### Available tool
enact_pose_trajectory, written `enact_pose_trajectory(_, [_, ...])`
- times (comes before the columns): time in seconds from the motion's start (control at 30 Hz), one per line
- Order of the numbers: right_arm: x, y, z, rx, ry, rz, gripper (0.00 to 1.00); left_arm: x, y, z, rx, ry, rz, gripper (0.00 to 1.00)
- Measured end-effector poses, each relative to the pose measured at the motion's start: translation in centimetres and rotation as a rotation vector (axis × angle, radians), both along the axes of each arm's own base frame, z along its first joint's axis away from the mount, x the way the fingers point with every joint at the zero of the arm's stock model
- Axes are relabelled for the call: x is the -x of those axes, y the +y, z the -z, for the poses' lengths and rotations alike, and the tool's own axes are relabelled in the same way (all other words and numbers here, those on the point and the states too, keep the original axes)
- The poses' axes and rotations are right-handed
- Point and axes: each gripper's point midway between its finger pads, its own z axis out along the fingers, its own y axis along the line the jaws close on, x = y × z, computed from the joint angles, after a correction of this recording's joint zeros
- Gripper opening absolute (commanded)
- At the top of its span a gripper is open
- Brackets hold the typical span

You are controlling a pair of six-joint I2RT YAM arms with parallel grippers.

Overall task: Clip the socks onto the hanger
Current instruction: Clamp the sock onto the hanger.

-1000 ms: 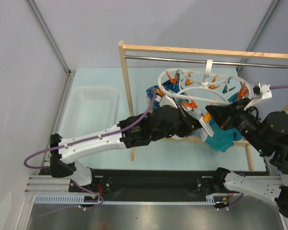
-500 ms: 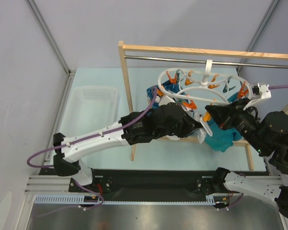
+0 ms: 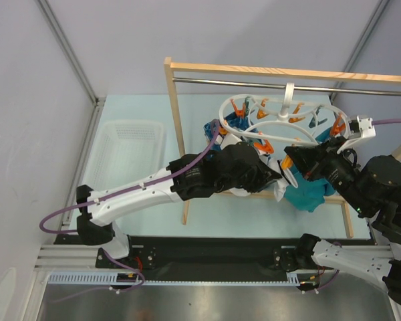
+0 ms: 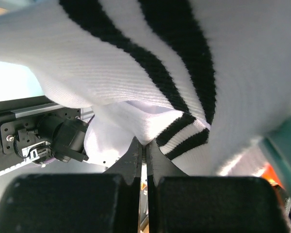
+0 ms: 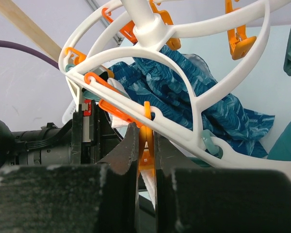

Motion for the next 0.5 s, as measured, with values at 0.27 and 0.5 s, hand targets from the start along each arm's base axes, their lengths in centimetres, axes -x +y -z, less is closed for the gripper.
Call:
enact_pose_trajectory(0.27, [-0.12,0.05,0.19,-0.005,-0.004,0.004,0.00,-0.02,-0.10,-0.18,0.011,-0.001,0.002,0.00])
enact_pose_trajectory(0.5, [-0.05,-0.03,0.18,-0.009,-0.008,0.003,0.00,0.04,-0.05,-0.30,0.015,-0.001,0.004,0.00])
